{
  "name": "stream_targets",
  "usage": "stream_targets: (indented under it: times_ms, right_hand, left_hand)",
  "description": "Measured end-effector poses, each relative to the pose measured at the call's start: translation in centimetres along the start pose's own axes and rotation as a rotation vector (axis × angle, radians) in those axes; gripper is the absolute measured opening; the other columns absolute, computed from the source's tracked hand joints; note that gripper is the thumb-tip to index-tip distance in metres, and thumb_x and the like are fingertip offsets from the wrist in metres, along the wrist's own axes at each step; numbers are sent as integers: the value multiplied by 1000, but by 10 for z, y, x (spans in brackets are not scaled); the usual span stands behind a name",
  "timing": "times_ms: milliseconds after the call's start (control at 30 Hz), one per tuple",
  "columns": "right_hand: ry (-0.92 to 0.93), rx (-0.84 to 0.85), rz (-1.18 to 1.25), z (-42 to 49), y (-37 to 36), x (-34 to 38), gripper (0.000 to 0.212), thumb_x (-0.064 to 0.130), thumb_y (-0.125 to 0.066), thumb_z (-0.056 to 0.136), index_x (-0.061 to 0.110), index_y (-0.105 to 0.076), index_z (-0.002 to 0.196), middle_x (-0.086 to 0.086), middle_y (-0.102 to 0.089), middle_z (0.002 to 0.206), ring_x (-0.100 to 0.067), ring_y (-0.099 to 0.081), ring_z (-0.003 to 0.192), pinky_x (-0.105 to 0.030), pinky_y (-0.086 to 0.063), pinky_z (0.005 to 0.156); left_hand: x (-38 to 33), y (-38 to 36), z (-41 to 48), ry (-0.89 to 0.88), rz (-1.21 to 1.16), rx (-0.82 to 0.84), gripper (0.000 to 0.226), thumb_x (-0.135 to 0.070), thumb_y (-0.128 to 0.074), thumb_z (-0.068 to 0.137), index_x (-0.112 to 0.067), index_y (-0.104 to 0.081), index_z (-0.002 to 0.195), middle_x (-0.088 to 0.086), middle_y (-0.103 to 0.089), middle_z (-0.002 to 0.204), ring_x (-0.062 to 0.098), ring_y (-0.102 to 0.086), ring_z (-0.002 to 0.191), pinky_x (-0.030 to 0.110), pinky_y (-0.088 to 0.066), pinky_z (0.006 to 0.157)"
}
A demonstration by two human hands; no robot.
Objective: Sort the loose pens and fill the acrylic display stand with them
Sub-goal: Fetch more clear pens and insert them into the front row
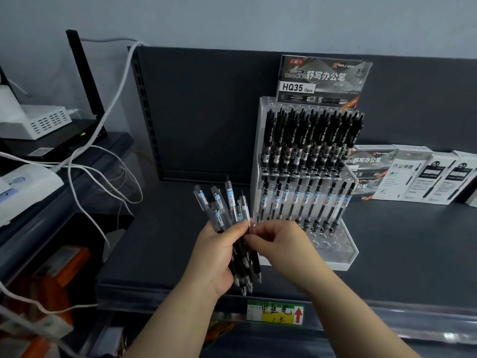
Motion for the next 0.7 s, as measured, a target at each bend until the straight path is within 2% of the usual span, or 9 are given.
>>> stream_targets:
  times_ms: [100,200,333,467,700]
  right_hand:
    - [-33,-35,79,-3,9,-2,12,21,-66,85,18,-68,73,8,-58,55,-3,-47,46,-20,-42,51]
    - [-47,-231,133,0,28,-5,9,23,-67,84,19,-65,76,5,-62,62,-5,-52,51,-17,-46,52]
    - [-32,-456,115,11,50,-12,12,25,-68,84,14,-64,82,1,-64,67,-9,-57,57,-14,-40,47]
    - [-3,-478,-30,20,48,-17,11,26,-67,85,16,-62,84,5,-62,69,-5,-56,60,-4,-38,45]
    - [-23,-389,-271,32,33,-31,12,24,-63,88,12,-65,90,10,-56,65,1,-50,58,-10,-33,47]
  left_hand:
    - [1,-2,-2,0,6,16,10,-7,-62,86,-10,-70,91,7,-72,83,22,-67,77,39,-53,73]
    - [1,-2,-1,-2,-6,-9,17,-6,-61,87,-14,-74,78,5,-73,83,13,-64,71,31,-51,66]
    - [2,-2,0,16,-51,-25,8,-3,-60,87,-8,-67,87,5,-73,82,13,-64,73,29,-53,63]
    - [4,-3,1,38,-59,-47,7,-3,-62,86,-8,-63,89,1,-65,65,12,-64,64,30,-53,62]
    - [5,0,2,36,-69,-63,7,-3,-63,85,-9,-63,88,3,-64,74,13,-65,69,30,-56,62]
Point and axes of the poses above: each hand's wrist, its own z-axis towards the middle knuckle, its own y-axis out of the back of the hand, x = y × z, the point moved 2 cm from there along z, towards the middle knuckle
